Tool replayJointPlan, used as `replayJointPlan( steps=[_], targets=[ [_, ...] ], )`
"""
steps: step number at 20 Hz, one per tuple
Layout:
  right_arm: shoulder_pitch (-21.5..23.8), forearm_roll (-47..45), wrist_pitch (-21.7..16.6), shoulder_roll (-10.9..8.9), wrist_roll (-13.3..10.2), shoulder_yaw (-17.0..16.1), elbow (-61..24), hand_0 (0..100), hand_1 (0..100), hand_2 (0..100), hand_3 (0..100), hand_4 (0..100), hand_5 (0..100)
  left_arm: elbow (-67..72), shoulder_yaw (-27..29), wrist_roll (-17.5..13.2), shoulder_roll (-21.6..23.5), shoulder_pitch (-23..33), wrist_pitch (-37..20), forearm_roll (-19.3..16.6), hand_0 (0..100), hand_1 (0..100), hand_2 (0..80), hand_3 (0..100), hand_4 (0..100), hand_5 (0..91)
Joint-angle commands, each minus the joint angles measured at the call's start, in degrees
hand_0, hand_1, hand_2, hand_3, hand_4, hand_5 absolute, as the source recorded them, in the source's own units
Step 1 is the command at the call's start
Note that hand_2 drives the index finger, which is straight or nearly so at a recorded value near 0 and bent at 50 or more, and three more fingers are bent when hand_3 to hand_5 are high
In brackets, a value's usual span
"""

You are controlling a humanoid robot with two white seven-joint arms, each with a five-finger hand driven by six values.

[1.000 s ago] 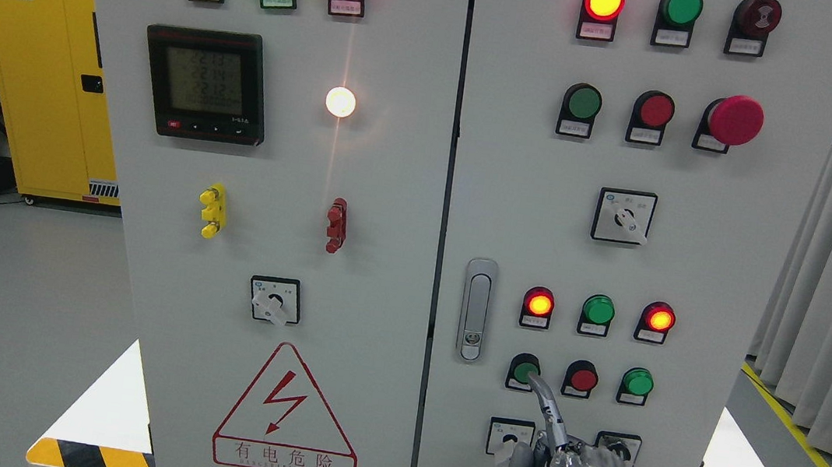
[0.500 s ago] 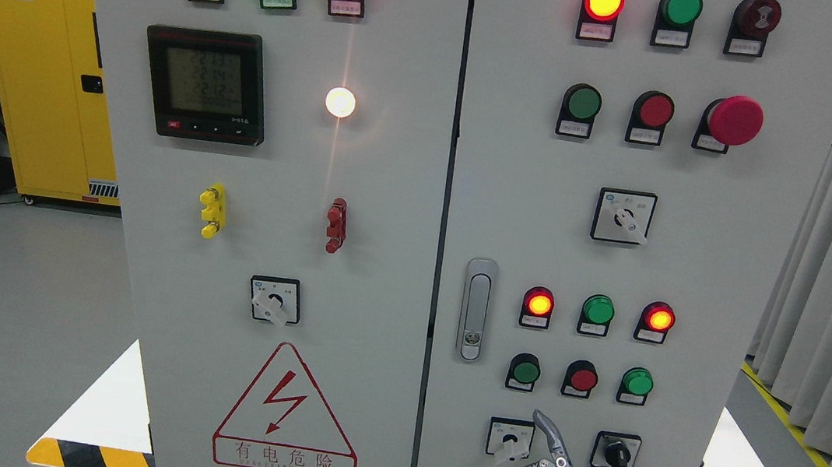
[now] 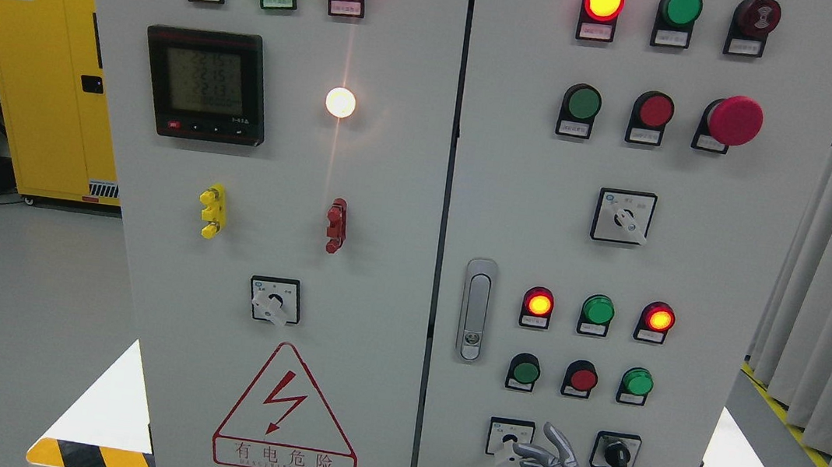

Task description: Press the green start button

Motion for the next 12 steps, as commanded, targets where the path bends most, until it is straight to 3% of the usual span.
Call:
replayJointPlan(
  steps=[1,3,12],
  targets=[
    [0.69,-2.82,0.39,-0.05,0.19,0.57,-0.97,88,79,0,3,6,5,0.0,-0.07,-0.01,0.08,0.0,0.05,0.02,12,56,0.0,0,0,0.0],
    [0.69,-2.82,0.39,0.04,0.19,0.49,-0.97,83,79,0,3,6,5,0.0,0.01,-0.01,-0.01,0.0,0.05,0.02,12,56,0.0,0,0,0.0],
    [0.78,-2.82,0.31,-0.05,0.19,0.75,-1.05,77,79,0,3,6,5,0.0,0.01,0.0,-0.01,0.0,0.05,0.02,12,56,0.0,0,0,0.0]
  ],
)
